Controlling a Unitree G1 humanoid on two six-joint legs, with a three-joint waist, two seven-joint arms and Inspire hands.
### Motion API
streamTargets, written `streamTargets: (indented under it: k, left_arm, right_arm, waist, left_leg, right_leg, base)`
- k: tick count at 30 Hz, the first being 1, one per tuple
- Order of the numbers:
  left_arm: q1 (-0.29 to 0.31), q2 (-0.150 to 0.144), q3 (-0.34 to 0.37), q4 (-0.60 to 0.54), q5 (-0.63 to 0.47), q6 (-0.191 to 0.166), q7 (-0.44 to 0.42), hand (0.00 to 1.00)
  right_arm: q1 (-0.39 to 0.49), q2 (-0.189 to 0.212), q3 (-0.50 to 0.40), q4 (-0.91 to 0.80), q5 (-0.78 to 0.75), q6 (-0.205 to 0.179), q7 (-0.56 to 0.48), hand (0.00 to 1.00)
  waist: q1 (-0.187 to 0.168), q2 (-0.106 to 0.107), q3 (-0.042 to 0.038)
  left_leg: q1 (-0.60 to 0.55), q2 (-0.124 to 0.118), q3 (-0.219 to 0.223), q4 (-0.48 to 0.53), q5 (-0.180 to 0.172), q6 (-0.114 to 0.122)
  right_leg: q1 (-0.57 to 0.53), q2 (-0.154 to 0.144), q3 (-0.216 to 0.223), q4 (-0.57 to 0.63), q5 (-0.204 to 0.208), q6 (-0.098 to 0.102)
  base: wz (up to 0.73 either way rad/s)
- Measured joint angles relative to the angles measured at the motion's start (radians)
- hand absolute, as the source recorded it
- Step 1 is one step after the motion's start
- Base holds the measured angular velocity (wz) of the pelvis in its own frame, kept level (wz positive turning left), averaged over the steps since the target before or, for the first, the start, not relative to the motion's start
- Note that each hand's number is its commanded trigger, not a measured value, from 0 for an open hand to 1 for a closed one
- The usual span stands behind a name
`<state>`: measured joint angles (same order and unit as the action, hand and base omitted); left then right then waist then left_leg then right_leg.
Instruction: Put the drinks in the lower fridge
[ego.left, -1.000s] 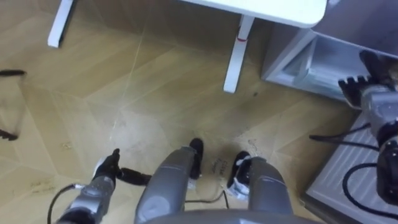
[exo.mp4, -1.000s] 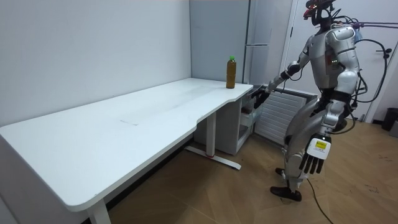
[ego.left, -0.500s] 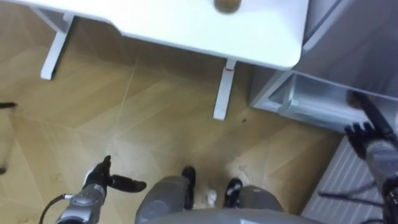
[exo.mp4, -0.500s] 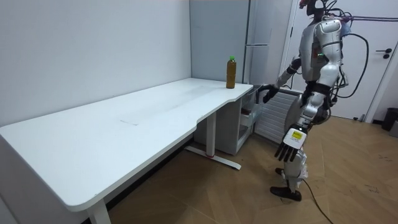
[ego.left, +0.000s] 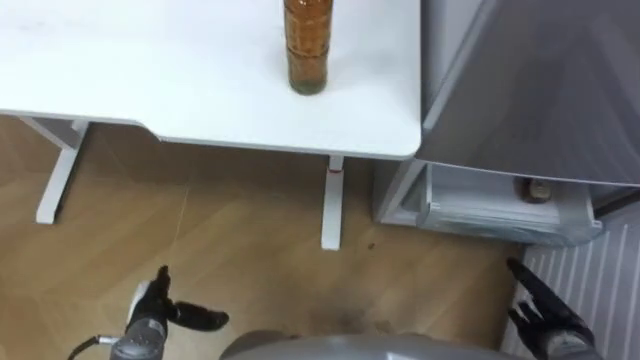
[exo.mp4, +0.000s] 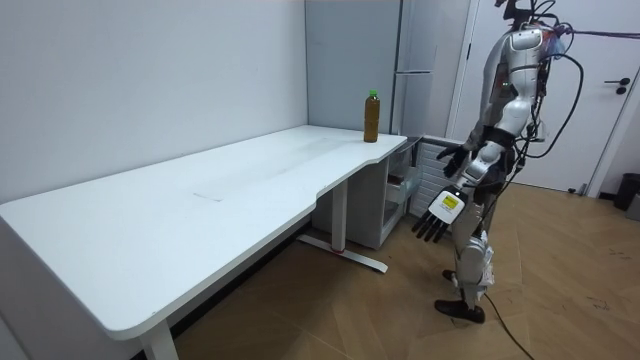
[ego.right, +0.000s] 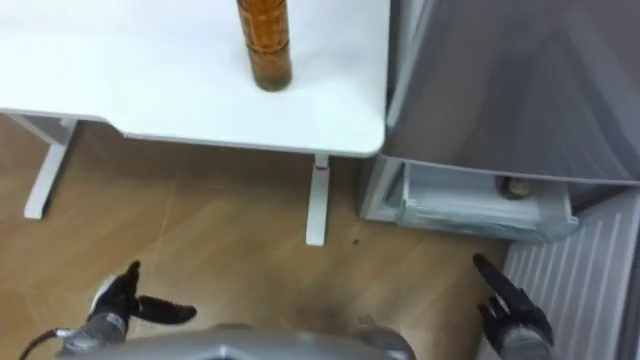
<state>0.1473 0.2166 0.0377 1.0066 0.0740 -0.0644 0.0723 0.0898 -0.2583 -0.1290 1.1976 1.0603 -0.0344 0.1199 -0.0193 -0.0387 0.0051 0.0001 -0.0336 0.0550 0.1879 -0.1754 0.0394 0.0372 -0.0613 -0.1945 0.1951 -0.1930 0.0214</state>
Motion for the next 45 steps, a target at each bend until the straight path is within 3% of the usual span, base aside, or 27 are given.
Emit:
streamTargets:
  k: [3, 5, 9, 13, 14, 16, 25, 31, 33, 36, 42, 45]
  left_arm:
    - [0.019, 0.000, 0.021, -0.004, 0.000, -0.002, -0.006, 0.00]
    - [0.036, -0.003, 0.021, 0.009, 0.001, -0.002, -0.003, 0.00]
    - [0.044, -0.018, 0.029, 0.034, 0.015, -0.002, 0.004, 0.00]
    - [0.039, -0.028, 0.038, 0.086, 0.048, 0.000, 0.015, 0.00]
    - [0.041, -0.031, 0.036, 0.095, 0.048, 0.002, 0.022, 0.00]
    - [0.042, -0.041, 0.035, 0.096, 0.047, 0.012, 0.030, 0.00]
    - [0.041, -0.049, 0.035, 0.092, 0.072, 0.014, 0.033, 0.00]
    - [0.041, -0.051, 0.041, 0.092, -0.008, 0.016, 0.034, 0.00]
    - [0.041, -0.052, 0.065, 0.092, -0.029, 0.016, 0.034, 0.00]
    - [0.040, -0.066, 0.155, 0.090, -0.069, 0.014, 0.056, 0.00]
    - [0.028, -0.070, 0.321, 0.073, -0.287, 0.013, 0.145, 0.00]
    - [0.031, -0.071, 0.388, -0.020, -0.394, 0.011, 0.208, 0.00]
  right_arm:
    - [0.028, 0.011, -0.001, 0.011, -0.092, 0.001, 0.020, 0.00]
    - [0.032, 0.025, -0.001, 0.067, -0.181, 0.002, 0.040, 0.00]
    - [0.044, 0.036, 0.007, 0.127, -0.385, 0.007, 0.043, 0.00]
    - [0.052, 0.060, 0.031, 0.147, -0.558, 0.011, 0.030, 0.00]
    - [0.051, 0.068, 0.045, 0.153, -0.580, 0.011, 0.020, 0.00]
    - [0.050, 0.076, 0.078, 0.157, -0.597, 0.013, -0.005, 0.00]
    - [0.017, 0.091, 0.078, 0.150, -0.700, 0.013, -0.082, 0.00]
    - [0.002, 0.089, 0.066, 0.150, -0.710, 0.015, -0.087, 0.00]
    - [0.008, 0.090, 0.039, 0.153, -0.692, 0.014, -0.089, 0.00]
    - [0.012, 0.091, -0.022, 0.157, -0.653, 0.014, -0.093, 0.00]
    - [0.045, 0.090, -0.114, 0.165, -0.637, 0.014, -0.130, 0.00]
    - [0.069, 0.088, -0.155, 0.164, -0.639, 0.014, -0.158, 0.00]
  waist:
    - [-0.009, -0.002, -0.0038]
    - [-0.017, -0.003, -0.0008]
    - [-0.016, -0.002, -0.0038]
    - [-0.009, 0.005, -0.0018]
    - [-0.005, 0.012, -0.0045]
    - [-0.004, 0.012, -0.0024]
    - [-0.007, 0.025, 0.0021]
    - [-0.005, 0.025, 0.0016]
    - [-0.011, 0.024, 0.0017]
    - [-0.008, 0.018, -0.0018]
    - [-0.008, 0.021, 0.0007]
    - [-0.003, 0.025, 0.0002]
  left_leg:
    - [0.017, 0.002, 0.001, 0.000, -0.001, -0.002]
    - [0.039, 0.003, -0.001, -0.001, -0.006, -0.004]
    - [0.046, 0.005, 0.000, -0.005, -0.007, -0.005]
    - [0.055, 0.007, 0.009, -0.011, -0.007, -0.006]
    - [0.063, 0.008, 0.016, -0.016, -0.007, -0.006]
    - [0.065, 0.007, 0.019, -0.019, -0.008, -0.005]
    - [0.078, 0.006, 0.025, -0.026, -0.010, -0.003]
    - [0.078, 0.005, 0.027, -0.028, -0.010, -0.003]
    - [0.082, 0.004, 0.023, -0.027, -0.011, -0.003]
    - [0.097, 0.005, 0.027, -0.029, -0.013, -0.003]
    - [0.118, 0.006, 0.025, -0.024, -0.025, -0.004]
    - [0.129, 0.006, 0.026, -0.021, -0.032, -0.003]
  right_leg:
    - [0.022, 0.003, 0.002, -0.018, 0.001, -0.002]
    - [0.052, 0.007, 0.001, -0.028, 0.001, -0.002]
    - [0.054, 0.011, 0.015, -0.027, 0.001, -0.003]
    - [0.055, 0.013, 0.031, -0.028, 0.001, -0.004]
    - [0.056, 0.014, 0.035, -0.027, 0.002, -0.004]
    - [0.062, 0.013, 0.044, -0.028, 0.002, -0.004]
    - [0.069, 0.014, 0.054, -0.027, 0.001, -0.003]
    - [0.068, 0.013, 0.050, -0.029, -0.001, -0.001]
    - [0.077, 0.012, 0.041, -0.035, -0.001, -0.001]
    - [0.090, 0.013, 0.048, -0.043, -0.001, -0.001]
    - [0.114, 0.015, 0.053, -0.045, -0.003, 0.000]
    - [0.120, 0.015, 0.057, -0.044, -0.004, 0.002]
  base:
    - [0.01]
    - [0.02]
    - [-0.05]
    - [-0.10]
    - [-0.18]
    - [-0.05]
    - [-0.02]
    - [0.00]
    - [0.07]
    - [-0.01]
    - [-0.04]
    - [-0.03]
